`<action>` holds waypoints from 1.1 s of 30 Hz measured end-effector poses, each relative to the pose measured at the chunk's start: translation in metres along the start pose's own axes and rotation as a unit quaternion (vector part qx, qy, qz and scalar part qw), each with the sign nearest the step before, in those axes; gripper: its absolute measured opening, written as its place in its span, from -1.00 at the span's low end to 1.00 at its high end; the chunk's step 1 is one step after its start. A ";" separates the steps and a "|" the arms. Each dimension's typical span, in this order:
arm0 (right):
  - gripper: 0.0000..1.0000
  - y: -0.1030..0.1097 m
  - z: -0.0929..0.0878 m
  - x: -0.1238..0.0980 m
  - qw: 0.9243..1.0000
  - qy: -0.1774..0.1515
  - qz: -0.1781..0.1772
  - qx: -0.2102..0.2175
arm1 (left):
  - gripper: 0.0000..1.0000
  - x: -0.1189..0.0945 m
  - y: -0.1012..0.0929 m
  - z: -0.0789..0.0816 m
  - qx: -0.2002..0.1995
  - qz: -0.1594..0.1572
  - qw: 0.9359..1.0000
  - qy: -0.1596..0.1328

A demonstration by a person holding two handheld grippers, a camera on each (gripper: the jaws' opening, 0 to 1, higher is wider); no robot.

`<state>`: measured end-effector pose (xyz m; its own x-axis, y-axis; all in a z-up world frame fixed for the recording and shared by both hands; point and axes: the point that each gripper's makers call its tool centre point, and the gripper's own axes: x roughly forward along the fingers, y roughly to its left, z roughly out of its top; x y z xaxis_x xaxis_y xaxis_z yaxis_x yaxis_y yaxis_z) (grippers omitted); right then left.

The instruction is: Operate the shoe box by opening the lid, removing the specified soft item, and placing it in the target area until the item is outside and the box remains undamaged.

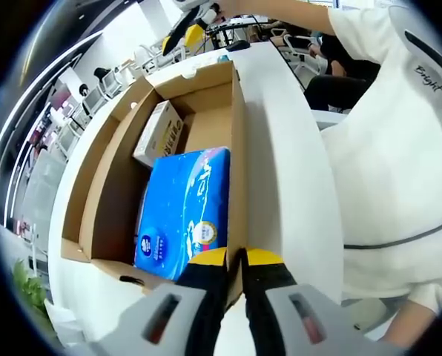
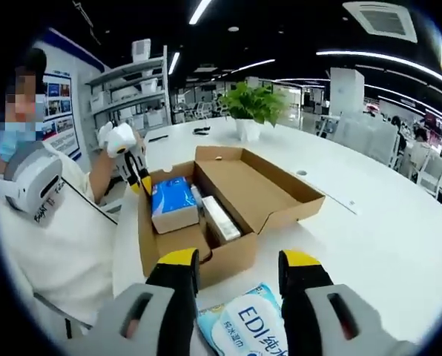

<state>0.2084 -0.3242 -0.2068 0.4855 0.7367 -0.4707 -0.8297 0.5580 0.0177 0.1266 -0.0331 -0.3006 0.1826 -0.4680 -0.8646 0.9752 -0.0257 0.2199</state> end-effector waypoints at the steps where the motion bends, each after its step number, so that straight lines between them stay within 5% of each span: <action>1: -0.21 0.000 0.002 0.000 1.000 -0.007 0.000 -0.001 | -0.87 0.000 0.000 0.000 0.000 0.000 1.000 0.000; 4: -0.18 0.002 0.010 -0.001 0.999 -0.040 -0.001 -0.008 | -0.87 0.000 0.000 0.000 0.001 0.000 1.000 0.000; 7: -0.25 -0.007 0.014 -0.001 0.997 -0.060 -0.042 -0.023 | -0.88 0.000 0.000 0.000 0.000 -0.001 1.000 0.001; 13: -0.14 -0.005 0.026 0.002 0.994 -0.086 -0.067 0.030 | -0.88 0.001 0.000 0.000 -0.001 -0.002 1.000 0.002; 16: -0.19 -0.008 0.039 -0.002 0.988 -0.112 -0.104 -0.007 | -0.88 0.001 0.000 0.000 0.001 -0.002 1.000 0.003; 19: -0.18 -0.001 0.045 -0.005 0.986 -0.129 -0.108 0.013 | -0.87 0.001 0.000 -0.001 -0.007 0.001 1.000 0.009; 25: 0.13 -0.009 0.044 -0.015 0.971 -0.167 -0.168 0.035 | -0.88 0.001 0.000 0.000 0.001 0.000 1.000 0.001; 27: 0.07 -0.006 0.042 -0.019 0.970 -0.169 -0.172 0.038 | -0.88 0.001 -0.001 0.000 0.001 0.000 1.000 0.003; 29: 0.07 -0.010 0.048 -0.030 0.956 -0.203 -0.205 0.044 | -0.88 0.001 -0.001 0.000 0.000 0.001 1.000 0.002; 33: 0.07 -0.006 0.053 -0.047 0.948 -0.229 -0.218 0.046 | -0.87 0.001 -0.001 0.000 0.001 0.005 1.000 0.000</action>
<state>0.2054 -0.3416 -0.1381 0.8625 0.5058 -0.0184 -0.5059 0.8626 -0.0033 0.1252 -0.0336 -0.3013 0.1919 -0.4685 -0.8624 0.9731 -0.0234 0.2292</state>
